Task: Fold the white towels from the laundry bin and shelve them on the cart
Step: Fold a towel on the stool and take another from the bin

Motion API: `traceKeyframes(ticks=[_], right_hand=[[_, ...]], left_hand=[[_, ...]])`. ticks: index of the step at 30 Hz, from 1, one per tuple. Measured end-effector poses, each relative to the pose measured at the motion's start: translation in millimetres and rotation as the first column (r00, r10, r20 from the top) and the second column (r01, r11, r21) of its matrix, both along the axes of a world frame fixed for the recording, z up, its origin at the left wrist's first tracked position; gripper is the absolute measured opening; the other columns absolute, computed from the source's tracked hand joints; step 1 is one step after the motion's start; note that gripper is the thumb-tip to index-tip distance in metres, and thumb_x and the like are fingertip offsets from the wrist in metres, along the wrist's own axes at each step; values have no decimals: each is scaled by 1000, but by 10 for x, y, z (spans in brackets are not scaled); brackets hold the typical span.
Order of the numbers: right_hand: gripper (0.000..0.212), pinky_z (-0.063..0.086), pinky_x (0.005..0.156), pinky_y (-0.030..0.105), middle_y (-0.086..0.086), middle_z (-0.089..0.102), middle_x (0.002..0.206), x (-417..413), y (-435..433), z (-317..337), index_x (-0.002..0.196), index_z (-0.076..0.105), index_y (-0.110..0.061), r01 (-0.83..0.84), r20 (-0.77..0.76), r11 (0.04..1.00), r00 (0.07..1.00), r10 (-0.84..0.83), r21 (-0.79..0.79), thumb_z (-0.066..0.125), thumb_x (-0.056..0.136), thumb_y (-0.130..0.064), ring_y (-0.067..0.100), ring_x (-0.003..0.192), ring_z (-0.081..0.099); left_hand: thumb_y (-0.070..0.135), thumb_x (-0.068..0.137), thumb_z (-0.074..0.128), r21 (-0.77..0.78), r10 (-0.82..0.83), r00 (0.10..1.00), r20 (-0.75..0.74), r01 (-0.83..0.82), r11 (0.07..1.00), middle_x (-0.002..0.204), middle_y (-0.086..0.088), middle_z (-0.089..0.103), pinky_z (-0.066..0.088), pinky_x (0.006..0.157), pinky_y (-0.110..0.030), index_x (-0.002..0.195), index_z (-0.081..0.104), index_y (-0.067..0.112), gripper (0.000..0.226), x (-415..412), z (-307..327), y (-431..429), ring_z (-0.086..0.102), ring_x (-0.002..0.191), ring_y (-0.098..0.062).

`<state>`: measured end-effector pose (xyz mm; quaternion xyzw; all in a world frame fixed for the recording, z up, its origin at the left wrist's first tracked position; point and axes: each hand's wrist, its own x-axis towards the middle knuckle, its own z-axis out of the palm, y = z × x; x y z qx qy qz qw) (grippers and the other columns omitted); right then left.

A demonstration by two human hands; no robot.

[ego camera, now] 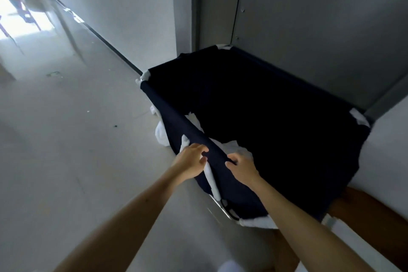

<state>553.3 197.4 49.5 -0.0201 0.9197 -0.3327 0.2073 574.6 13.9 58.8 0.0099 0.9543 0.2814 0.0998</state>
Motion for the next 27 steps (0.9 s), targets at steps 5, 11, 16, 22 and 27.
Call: traceKeyframes(ticks=[5,11,16,22,27], right_hand=[[34,46,81,27,10,58,120,-448,37,-372,126,52,-9,219,127,976,968,-216,-10,43,98,-26,22,101,56],[40,38,94,24,16,44,140,-885,74,-952,136,40,-8,350,246,935,903,-354,59,45,97,-14,29,125,47],[38,38,92,24,14,48,138,-1396,-61,-1111,134,43,-9,323,303,945,896,-325,58,44,96,-14,27,124,48],[40,37,93,24,14,45,140,-1634,-141,-1298,136,40,-10,282,397,953,866,-304,114,38,96,-10,28,126,45],[42,35,95,23,14,44,141,-1975,-248,-1424,138,39,-12,367,439,915,803,-403,169,41,96,-13,28,128,43]], left_hand=[[32,100,38,-91,-54,994,-91,46,995,147,3,36,14,114,-32,141,39,21,42,-625,-183,-70,21,141,-16],[38,102,21,-247,-82,990,111,108,963,159,4,8,-8,116,-37,150,15,31,48,-1339,-740,-105,-1,146,-16],[36,101,27,-279,-193,966,172,236,931,159,3,8,10,117,-38,150,11,32,52,-2135,-873,-126,7,146,-19],[33,100,33,-214,-310,887,341,395,894,159,4,8,24,111,-37,150,11,31,55,-2492,-1182,50,11,145,-20],[32,100,33,-152,-386,778,496,516,843,159,5,3,25,112,-41,150,8,32,56,-2975,-1440,-44,10,145,-22]])
